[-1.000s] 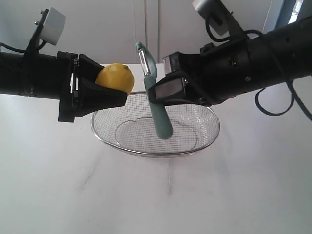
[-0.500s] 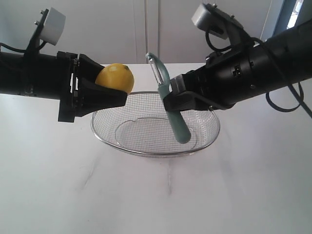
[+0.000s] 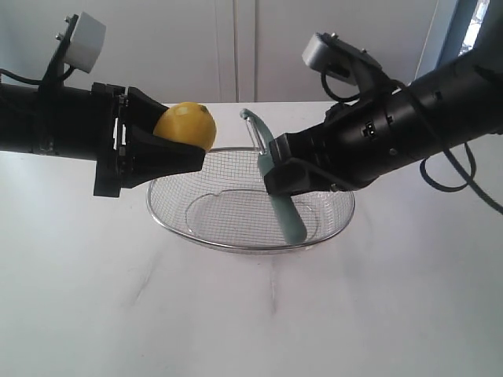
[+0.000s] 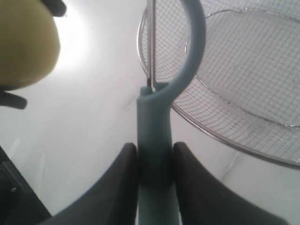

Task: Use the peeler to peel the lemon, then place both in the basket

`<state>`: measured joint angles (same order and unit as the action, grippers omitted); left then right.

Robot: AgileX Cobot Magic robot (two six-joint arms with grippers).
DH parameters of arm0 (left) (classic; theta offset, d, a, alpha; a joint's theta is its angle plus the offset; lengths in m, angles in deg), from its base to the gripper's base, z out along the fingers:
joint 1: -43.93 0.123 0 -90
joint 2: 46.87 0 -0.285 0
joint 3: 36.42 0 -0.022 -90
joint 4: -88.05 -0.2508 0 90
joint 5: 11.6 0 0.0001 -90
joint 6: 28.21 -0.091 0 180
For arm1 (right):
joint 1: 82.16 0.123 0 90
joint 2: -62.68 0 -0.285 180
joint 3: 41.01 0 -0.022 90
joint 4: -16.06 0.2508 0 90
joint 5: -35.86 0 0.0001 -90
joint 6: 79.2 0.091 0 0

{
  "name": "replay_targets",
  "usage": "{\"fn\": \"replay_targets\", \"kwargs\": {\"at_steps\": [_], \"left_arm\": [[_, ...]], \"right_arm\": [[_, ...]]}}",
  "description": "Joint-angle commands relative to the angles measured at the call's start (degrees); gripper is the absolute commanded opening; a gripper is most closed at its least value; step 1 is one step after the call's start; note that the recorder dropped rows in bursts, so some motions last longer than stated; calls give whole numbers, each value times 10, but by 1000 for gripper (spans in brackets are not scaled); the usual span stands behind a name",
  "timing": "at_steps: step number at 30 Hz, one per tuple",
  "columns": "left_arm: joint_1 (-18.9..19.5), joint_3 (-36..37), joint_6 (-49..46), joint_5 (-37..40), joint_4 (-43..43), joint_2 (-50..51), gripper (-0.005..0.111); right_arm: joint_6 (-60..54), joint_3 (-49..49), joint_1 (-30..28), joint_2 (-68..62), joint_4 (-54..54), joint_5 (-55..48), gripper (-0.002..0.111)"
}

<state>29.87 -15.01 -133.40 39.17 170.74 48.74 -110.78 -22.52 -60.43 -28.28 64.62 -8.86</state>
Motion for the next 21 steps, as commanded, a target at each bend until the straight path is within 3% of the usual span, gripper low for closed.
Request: {"fn": "replay_targets", "kwargs": {"at_steps": [1, 21], "left_arm": [[2, -3, -1, 14, 21, -4, 0], [2, -3, -1, 14, 21, -4, 0]], "right_arm": [[23, 2, -3, -21, 2, -6, 0], [-48, 2, 18, -50, 158, -87, 0]]}}
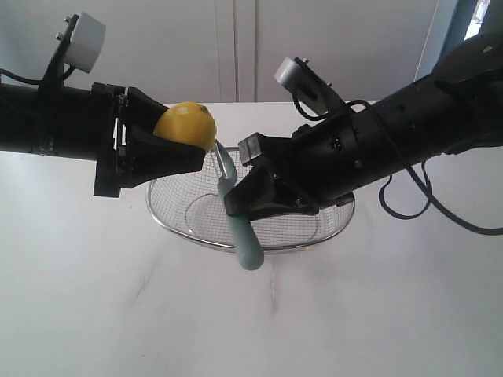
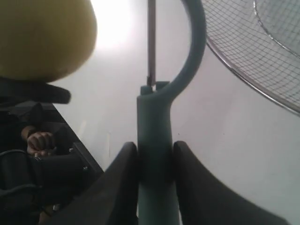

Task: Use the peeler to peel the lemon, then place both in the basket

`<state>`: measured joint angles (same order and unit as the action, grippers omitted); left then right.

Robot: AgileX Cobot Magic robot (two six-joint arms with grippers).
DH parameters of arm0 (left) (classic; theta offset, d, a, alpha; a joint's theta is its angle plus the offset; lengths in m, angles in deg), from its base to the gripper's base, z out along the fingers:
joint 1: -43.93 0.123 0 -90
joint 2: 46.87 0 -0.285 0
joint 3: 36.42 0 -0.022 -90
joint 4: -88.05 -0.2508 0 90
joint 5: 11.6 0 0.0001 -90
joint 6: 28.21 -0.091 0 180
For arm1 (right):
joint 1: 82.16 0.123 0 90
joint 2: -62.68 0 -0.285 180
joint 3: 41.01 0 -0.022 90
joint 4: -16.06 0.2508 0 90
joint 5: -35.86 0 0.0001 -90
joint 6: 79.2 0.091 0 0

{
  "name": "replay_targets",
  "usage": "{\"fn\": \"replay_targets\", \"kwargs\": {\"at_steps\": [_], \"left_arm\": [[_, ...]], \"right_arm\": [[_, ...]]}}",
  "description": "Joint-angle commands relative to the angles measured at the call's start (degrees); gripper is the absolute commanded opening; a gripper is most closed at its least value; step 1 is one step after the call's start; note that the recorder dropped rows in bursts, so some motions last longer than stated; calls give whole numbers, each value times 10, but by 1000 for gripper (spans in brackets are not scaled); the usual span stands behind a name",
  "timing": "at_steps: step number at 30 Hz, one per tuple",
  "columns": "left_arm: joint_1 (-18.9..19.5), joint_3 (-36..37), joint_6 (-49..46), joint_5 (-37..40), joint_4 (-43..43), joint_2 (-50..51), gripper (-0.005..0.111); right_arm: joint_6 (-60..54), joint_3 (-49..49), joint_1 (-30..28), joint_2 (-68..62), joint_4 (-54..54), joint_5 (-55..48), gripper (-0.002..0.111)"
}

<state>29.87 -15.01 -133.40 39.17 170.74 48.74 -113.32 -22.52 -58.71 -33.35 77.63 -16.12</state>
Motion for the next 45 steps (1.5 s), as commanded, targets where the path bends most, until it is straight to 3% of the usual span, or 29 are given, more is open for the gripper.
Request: {"fn": "replay_targets", "kwargs": {"at_steps": [1, 45], "left_arm": [[2, -3, -1, 14, 21, -4, 0], [2, -3, 0, 15, 21, -4, 0]], "right_arm": [[-22, 2, 1, 0, 28, -14, 0], [-1, 1, 0, 81, -10, 123, 0]]}}
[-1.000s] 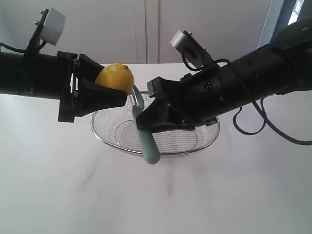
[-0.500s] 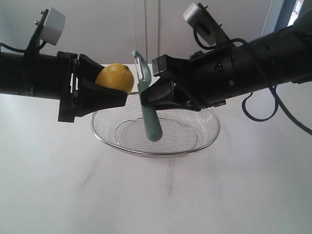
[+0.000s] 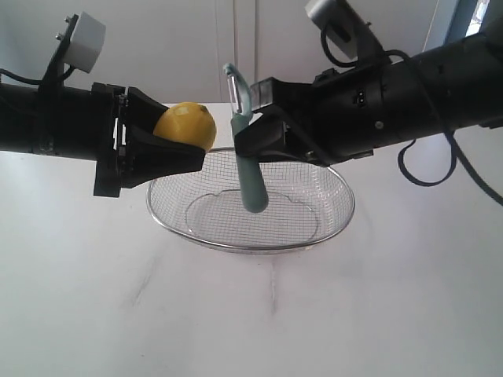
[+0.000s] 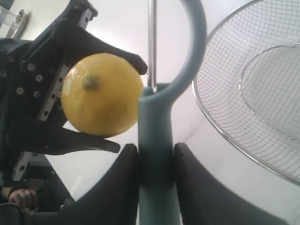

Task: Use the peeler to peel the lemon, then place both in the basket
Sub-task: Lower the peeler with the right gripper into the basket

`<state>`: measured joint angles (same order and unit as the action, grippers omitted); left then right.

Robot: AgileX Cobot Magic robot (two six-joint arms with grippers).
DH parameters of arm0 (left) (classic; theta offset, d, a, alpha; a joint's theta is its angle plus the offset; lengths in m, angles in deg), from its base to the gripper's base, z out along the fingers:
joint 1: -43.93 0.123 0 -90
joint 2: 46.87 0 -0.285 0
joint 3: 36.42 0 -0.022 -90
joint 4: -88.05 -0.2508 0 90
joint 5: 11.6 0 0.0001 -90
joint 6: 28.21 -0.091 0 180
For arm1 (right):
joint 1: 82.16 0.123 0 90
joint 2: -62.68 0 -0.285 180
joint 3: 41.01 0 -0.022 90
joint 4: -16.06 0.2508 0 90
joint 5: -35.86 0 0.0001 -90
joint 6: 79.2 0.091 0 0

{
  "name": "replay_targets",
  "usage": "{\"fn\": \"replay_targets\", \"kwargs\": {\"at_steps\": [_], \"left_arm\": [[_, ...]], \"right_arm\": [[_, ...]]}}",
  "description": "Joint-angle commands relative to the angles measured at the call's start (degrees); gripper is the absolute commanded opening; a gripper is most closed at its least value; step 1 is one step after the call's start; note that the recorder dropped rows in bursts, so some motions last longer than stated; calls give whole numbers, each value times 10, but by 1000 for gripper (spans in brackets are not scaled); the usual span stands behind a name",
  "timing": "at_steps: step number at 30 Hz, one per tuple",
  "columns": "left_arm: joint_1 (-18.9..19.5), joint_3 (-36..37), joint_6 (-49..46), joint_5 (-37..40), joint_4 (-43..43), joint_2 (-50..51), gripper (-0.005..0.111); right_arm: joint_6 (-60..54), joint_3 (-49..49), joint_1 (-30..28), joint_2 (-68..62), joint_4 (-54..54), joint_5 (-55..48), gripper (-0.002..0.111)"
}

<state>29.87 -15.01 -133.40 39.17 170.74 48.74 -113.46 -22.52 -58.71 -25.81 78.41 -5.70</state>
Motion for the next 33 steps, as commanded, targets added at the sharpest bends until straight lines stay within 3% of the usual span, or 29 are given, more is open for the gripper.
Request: {"fn": "replay_targets", "kwargs": {"at_steps": [1, 6, 14, 33], "left_arm": [[2, -3, 1, 15, 21, -4, 0], [2, -3, 1, 15, 21, -4, 0], [2, -3, 1, 15, 21, -4, 0], [2, -3, 1, 15, 21, -4, 0]], "right_arm": [[1, 1, 0, 6, -18, 22, 0], [52, -18, 0, 3, -95, 52, 0], [151, -117, 0, -62, -258, -4, 0], [217, -296, 0, -237, -475, -115, 0]]}}
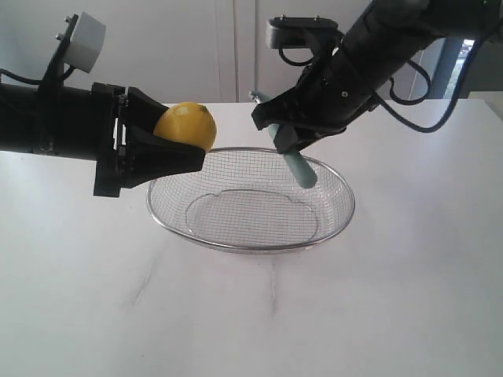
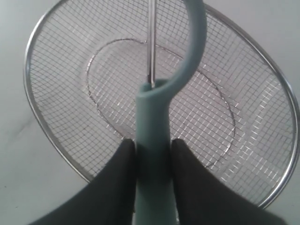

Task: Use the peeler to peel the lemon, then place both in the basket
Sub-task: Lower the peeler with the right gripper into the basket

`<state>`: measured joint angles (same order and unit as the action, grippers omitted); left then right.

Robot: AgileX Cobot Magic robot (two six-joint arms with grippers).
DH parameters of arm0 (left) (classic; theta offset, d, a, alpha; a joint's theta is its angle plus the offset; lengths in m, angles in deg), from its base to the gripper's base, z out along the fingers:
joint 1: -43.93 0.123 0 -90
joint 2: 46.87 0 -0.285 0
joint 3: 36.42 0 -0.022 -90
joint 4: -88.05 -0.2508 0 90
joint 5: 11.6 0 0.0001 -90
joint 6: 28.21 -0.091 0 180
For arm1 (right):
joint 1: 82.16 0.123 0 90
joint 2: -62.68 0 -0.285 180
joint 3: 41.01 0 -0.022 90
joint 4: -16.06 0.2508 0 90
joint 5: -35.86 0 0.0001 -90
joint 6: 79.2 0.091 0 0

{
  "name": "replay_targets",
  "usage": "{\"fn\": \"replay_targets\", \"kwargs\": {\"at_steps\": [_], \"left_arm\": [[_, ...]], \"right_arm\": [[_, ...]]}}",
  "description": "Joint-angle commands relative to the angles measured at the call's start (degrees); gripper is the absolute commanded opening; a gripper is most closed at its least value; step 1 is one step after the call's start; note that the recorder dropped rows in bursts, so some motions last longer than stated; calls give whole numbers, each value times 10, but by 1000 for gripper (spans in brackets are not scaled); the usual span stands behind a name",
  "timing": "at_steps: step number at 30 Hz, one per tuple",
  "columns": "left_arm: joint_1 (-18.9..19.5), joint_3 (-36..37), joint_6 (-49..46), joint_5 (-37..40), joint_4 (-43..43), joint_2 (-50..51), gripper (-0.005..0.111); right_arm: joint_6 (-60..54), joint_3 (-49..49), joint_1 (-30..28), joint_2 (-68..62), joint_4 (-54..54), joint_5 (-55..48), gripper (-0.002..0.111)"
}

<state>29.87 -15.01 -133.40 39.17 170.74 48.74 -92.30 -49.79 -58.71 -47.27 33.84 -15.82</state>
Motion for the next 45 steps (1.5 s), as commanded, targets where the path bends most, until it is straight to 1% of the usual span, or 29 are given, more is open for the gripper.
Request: {"fn": "replay_targets", "kwargs": {"at_steps": [1, 8, 16, 20, 23, 31, 37, 38, 40, 43, 45], "left_arm": [[2, -3, 1, 15, 21, -4, 0], [2, -3, 0, 14, 19, -4, 0], [2, -3, 0, 14, 17, -4, 0], [2, -3, 0, 14, 17, -4, 0], [2, -3, 0, 14, 16, -4, 0], [2, -3, 0, 14, 16, -4, 0], [2, -3, 0, 14, 16, -4, 0], [2, -3, 0, 14, 16, -4, 0], [2, -3, 0, 14, 16, -4, 0], [2, -3, 0, 14, 16, -4, 0], [2, -3, 0, 14, 16, -4, 0]], "right_arm": [[5, -29, 0, -29, -35, -17, 0], [3, -60, 0, -82, -50, -19, 0], [3, -62, 0, -137, -47, -8, 0], [-38, -62, 0, -164, -46, 10, 0], [-39, -62, 0, -180, -46, 21, 0], [-35, -62, 0, -192, -42, 20, 0], [-35, -62, 0, -192, -19, 20, 1], [-35, -62, 0, -192, -19, 20, 3], [-35, -62, 0, -192, -19, 18, 11], [-35, -62, 0, -192, -19, 15, 29], [-29, -62, 0, -192, -19, 15, 43]]}}
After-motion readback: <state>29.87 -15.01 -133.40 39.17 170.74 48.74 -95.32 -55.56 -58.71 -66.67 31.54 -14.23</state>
